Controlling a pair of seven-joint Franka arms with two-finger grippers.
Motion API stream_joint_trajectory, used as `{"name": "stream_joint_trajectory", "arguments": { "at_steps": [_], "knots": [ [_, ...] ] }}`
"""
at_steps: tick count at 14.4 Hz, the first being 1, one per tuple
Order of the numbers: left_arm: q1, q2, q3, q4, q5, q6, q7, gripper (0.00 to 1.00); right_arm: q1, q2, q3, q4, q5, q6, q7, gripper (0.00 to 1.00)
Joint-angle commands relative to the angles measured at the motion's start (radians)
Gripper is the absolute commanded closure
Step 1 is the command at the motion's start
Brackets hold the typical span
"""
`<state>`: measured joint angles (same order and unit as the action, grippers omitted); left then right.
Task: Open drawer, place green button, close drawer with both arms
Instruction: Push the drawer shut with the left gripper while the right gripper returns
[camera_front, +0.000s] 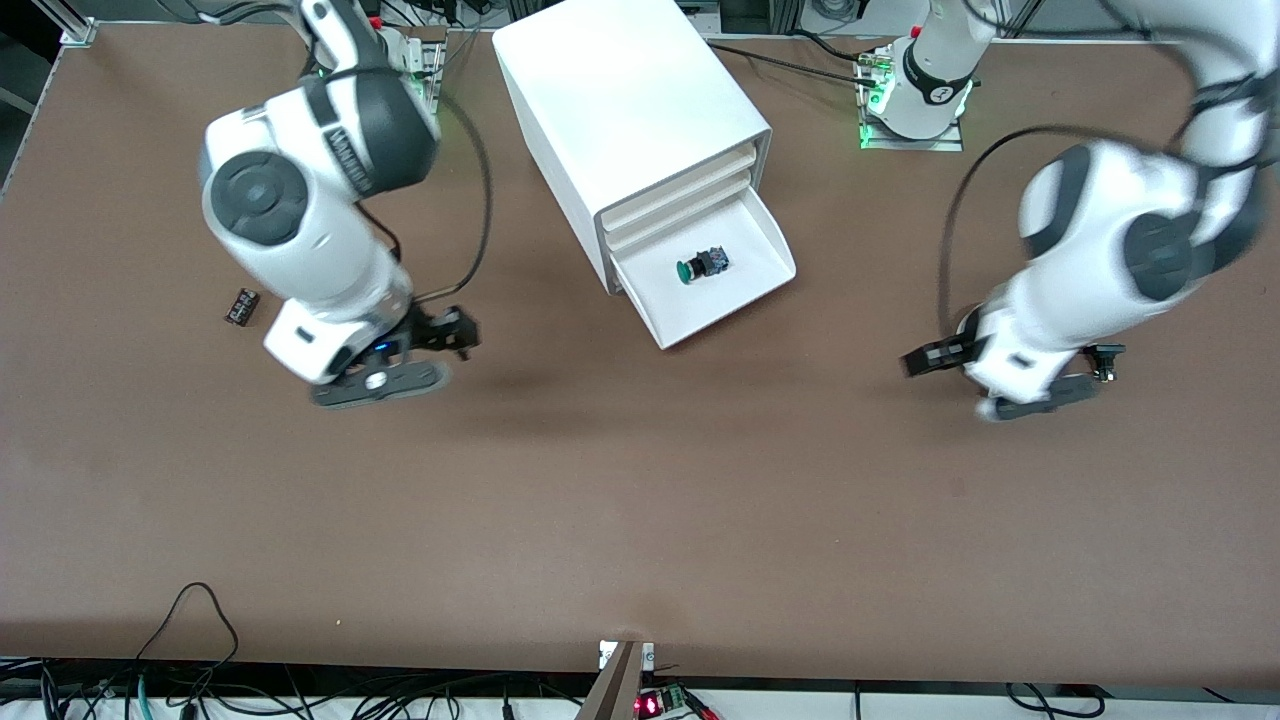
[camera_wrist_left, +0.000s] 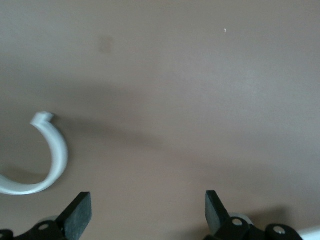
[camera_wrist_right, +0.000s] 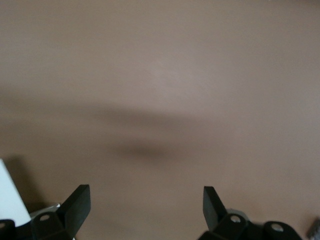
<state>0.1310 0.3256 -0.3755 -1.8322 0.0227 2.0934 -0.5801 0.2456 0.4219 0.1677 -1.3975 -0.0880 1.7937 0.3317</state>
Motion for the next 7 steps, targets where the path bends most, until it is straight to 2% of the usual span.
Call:
{"name": "stream_joint_trajectory", "arguments": {
  "at_steps": [1, 4, 6, 7],
  "knots": [
    [-0.062, 0.05, -0.003, -0.11, 0.006, 0.188, -0.119, 0.0, -0.09, -0.078, 0.015, -0.048, -0.01, -0.068, 0.069, 0.0],
    [-0.177, 0.119, 0.001, -0.15, 0.006, 0.249, -0.126, 0.0, -0.205, -0.13, 0.006, -0.043, -0.01, -0.12, 0.058, 0.0],
    [-0.24, 0.131, 0.0, -0.179, 0.006, 0.254, -0.126, 0.0, -0.207, -0.179, -0.055, -0.046, -0.013, -0.152, 0.044, 0.0],
    [-0.27, 0.133, 0.0, -0.185, 0.006, 0.258, -0.126, 0.0, -0.212, -0.199, -0.063, -0.046, -0.015, -0.187, 0.015, 0.0]
  ]
}}
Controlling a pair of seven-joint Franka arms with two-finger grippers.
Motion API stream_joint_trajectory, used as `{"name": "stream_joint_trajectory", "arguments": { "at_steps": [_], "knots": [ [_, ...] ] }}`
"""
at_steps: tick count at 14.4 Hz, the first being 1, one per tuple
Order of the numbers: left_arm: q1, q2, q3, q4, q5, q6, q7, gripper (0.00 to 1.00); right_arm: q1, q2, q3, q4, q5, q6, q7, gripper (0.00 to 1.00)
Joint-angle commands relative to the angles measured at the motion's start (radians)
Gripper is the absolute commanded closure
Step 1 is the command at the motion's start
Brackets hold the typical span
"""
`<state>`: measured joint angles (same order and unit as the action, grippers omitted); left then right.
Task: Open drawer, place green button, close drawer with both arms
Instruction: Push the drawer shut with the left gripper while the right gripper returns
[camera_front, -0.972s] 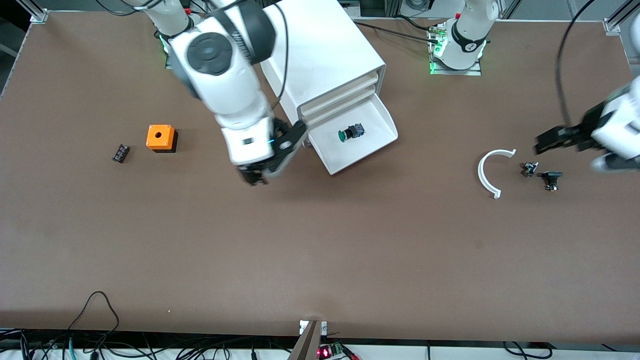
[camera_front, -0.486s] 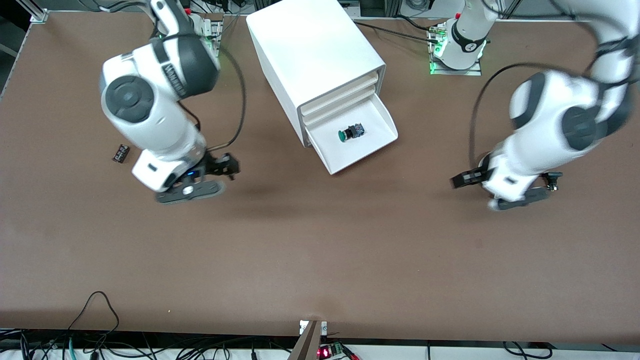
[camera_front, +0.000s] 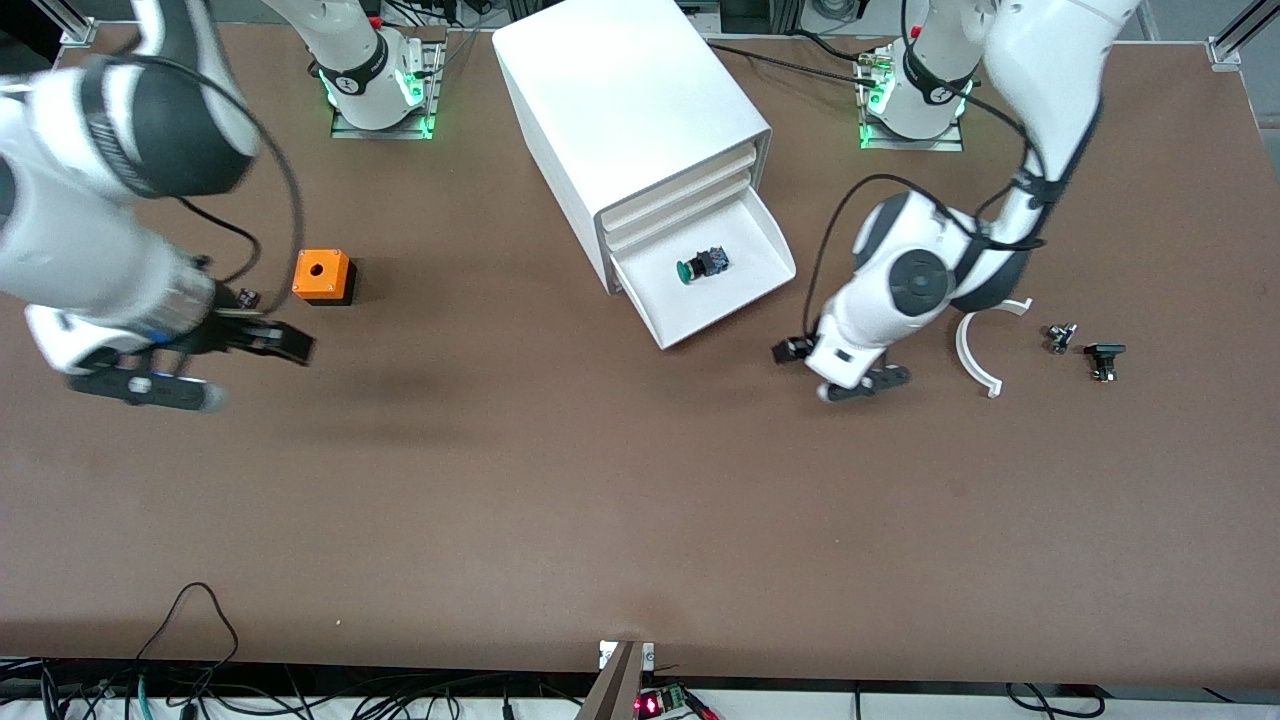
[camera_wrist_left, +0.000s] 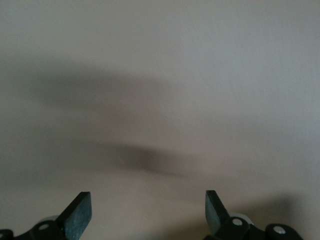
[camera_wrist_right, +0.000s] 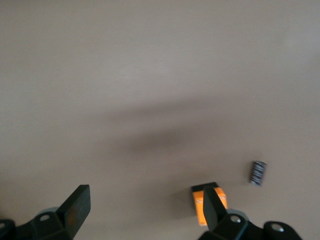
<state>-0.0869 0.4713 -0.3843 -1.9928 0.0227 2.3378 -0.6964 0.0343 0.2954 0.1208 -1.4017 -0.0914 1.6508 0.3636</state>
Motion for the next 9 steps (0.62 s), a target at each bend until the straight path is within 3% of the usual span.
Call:
{"name": "stream_joint_trajectory", "arguments": {
  "at_steps": [1, 5, 9],
  "knots": [
    [-0.071, -0.013, 0.008, -0.033, 0.006, 0.015, -0.009, 0.0, -0.014, -0.091, -0.033, -0.042, -0.011, -0.093, -0.067, 0.0],
    [-0.099, -0.052, -0.001, -0.081, 0.006, 0.011, 0.0, 0.0, -0.028, -0.143, -0.118, -0.077, -0.001, -0.149, -0.214, 0.0],
    [-0.146, -0.06, -0.073, -0.101, 0.006, 0.006, 0.002, 0.0, -0.03, -0.276, -0.164, -0.285, 0.007, -0.009, -0.342, 0.0]
  ]
}}
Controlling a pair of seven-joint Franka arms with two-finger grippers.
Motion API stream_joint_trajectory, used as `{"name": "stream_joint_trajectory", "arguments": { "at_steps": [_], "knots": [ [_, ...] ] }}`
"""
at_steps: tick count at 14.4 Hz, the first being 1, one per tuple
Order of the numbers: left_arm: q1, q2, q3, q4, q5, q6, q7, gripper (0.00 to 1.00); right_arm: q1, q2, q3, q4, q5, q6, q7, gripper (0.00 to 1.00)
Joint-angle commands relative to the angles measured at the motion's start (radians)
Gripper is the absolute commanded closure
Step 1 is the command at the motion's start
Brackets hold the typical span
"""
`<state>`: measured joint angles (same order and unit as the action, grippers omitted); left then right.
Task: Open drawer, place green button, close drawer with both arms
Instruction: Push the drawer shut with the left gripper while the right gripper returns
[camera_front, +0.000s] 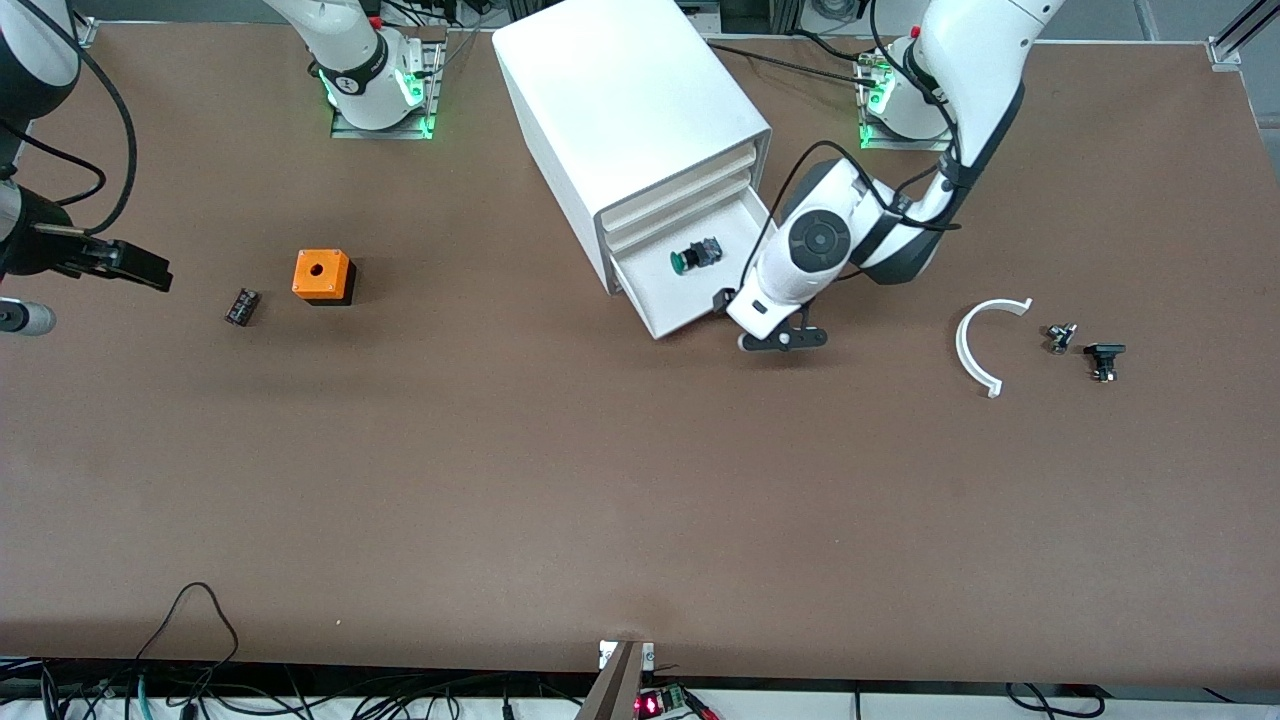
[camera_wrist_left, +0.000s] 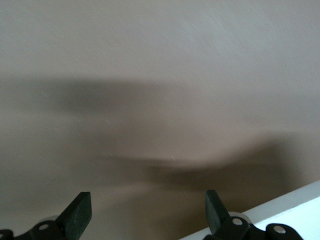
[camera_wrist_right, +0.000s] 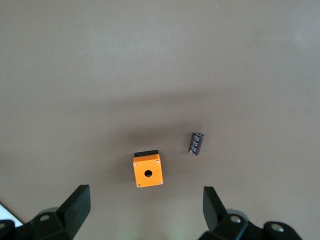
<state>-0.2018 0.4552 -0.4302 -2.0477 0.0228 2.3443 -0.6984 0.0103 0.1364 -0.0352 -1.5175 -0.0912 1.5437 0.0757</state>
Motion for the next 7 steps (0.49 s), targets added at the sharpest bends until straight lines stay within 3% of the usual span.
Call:
{"name": "stream_joint_trajectory", "arguments": {
  "at_steps": [1, 7],
  "knots": [
    [-0.033, -0.046, -0.047, -0.06, 0.006, -0.002, 0.005, 0.0, -0.006, -0.158, -0.015, -0.226, 0.007, 0.14, -0.062, 0.0],
    [-0.047, -0.066, -0.151, -0.1, 0.005, -0.013, 0.005, 0.0, -0.004, -0.175, -0.006, -0.239, 0.014, 0.134, -0.065, 0.0]
  ]
}}
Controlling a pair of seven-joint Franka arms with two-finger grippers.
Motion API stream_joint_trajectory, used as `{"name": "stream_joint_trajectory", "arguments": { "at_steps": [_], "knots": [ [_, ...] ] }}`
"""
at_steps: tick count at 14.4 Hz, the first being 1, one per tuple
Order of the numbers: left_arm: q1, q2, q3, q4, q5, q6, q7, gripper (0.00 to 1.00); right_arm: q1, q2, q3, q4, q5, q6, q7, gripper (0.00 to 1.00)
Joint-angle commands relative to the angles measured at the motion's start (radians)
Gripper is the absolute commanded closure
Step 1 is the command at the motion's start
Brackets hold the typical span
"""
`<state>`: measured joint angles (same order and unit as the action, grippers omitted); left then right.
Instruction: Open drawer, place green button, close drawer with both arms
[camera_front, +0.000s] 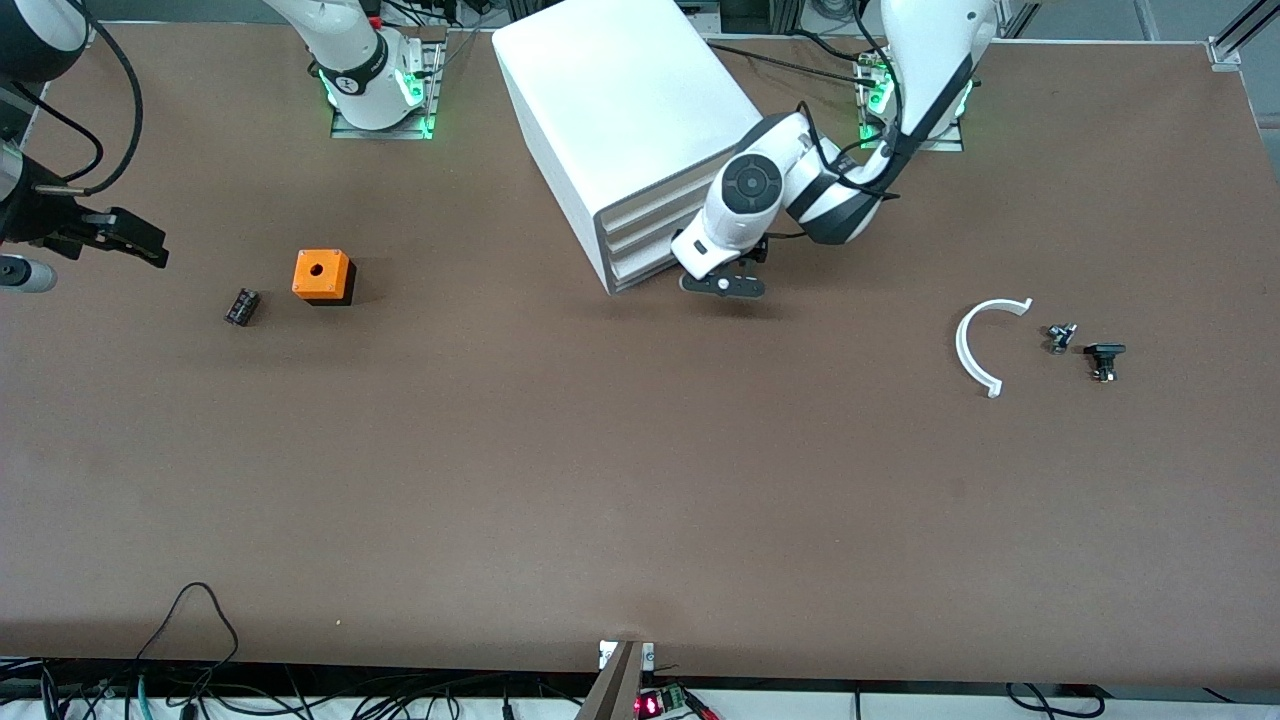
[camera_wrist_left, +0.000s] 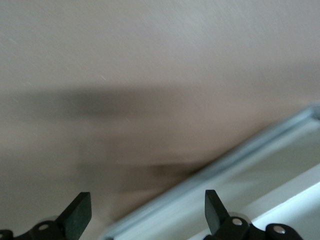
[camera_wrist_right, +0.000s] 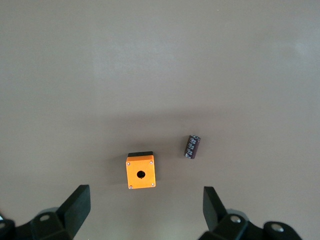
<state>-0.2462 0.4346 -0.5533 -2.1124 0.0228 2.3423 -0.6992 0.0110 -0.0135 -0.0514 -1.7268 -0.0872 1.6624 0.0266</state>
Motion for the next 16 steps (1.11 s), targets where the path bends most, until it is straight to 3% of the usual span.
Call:
{"name": "stream_joint_trajectory", "arguments": {
  "at_steps": [1, 5, 10, 13, 16],
  "knots": [
    [-0.002, -0.045, -0.042, -0.035, 0.006, -0.011, 0.006, 0.0, -0.003, -0.026, 0.01, -0.03, 0.01, 0.014, -0.016, 0.0],
    [0.024, -0.054, -0.031, -0.017, 0.02, 0.008, 0.01, 0.0, -0.005, -0.025, 0.007, -0.028, 0.01, 0.014, -0.016, 0.0],
    [0.276, -0.157, -0.019, 0.086, 0.023, 0.0, 0.009, 0.0, -0.005, -0.022, 0.005, -0.028, 0.014, 0.028, -0.016, 0.0],
    [0.315, -0.244, 0.032, 0.173, 0.023, -0.202, 0.148, 0.0, -0.005, -0.022, 0.007, -0.025, 0.017, 0.03, -0.016, 0.0],
    [0.315, -0.35, 0.14, 0.227, 0.011, -0.352, 0.389, 0.0, -0.003, -0.022, 0.01, -0.02, 0.012, 0.033, -0.016, 0.0]
  ]
}}
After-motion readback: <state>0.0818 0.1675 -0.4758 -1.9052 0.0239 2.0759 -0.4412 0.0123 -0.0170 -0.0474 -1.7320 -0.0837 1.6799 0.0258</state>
